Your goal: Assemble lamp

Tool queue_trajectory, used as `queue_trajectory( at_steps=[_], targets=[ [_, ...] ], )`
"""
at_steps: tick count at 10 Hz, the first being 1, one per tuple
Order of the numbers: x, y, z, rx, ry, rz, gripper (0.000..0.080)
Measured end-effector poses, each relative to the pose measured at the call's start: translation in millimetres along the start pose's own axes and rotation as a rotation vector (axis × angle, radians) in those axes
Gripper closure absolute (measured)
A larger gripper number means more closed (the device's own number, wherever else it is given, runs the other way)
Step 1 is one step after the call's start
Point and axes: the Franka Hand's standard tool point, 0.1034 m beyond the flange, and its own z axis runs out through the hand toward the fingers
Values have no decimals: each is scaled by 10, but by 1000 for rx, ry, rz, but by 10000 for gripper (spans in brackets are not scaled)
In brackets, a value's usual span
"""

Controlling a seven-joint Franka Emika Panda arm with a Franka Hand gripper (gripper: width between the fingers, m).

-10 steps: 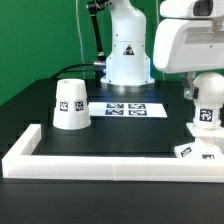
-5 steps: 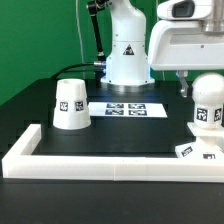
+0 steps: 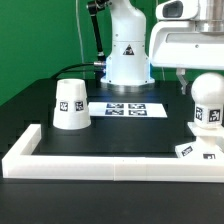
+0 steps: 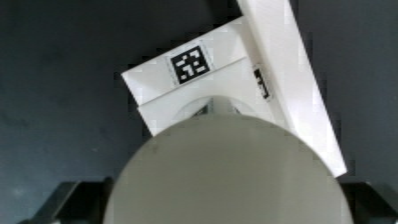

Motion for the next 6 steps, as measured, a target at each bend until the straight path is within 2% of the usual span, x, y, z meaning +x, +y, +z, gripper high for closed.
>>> queue_trajectory(
  at_steps=[2, 6],
  targets=[
    [-6, -6, 2, 7, -5, 114, 220],
    [-40, -7, 13, 69, -3, 579, 220]
  ],
)
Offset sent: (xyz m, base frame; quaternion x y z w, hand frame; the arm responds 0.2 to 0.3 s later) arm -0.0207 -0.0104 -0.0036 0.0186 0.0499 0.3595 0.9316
